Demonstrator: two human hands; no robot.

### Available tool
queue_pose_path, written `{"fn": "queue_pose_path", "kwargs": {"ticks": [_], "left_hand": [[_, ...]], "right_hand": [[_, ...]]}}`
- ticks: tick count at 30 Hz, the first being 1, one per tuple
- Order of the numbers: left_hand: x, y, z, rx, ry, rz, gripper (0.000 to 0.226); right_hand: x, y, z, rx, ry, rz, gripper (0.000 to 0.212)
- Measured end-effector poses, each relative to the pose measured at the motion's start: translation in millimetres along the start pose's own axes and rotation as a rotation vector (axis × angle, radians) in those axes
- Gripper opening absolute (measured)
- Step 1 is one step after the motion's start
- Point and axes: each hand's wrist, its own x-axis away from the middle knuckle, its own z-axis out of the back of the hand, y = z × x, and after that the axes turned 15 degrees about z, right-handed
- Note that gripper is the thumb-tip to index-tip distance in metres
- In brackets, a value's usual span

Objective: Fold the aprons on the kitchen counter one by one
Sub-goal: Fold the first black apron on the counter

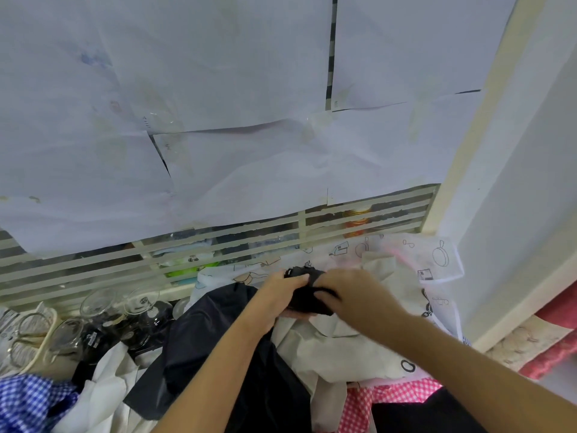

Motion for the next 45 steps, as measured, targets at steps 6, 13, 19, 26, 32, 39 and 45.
{"fn": "queue_pose_path", "kwargs": {"ticks": [6,13,19,26,32,39,45], "left_hand": [[5,-8,-13,0.396,-0.242,0.021,0.03],[-1,11,7,0.846,-0.244,-0.016,0.03],[-7,22,26,1.052,-0.213,-0.066,0.017],[-16,20,10,1.127,-0.209,-0.044,0.007],[-12,28,-18,1.2,-0.295,-0.138,0.01],[-6,32,-19,0.539,-0.046,-0.457,0.019],[15,42,-10,-0.388,-0.105,-0.54,0.031]], "right_hand": [[22,-13,-24,0.324,0.119,0.231,0.037],[39,0,-18,0.268,0.186,0.096,0.022],[60,30,-7,-0.004,0.177,-0.001,0.049],[52,-7,31,-1.591,0.57,-0.219,0.03],[30,-13,28,-1.778,0.868,-0.332,0.076],[22,11,29,-1.719,0.843,-0.578,0.132],[4,16,63,-1.383,0.012,-0.386,0.095]]}}
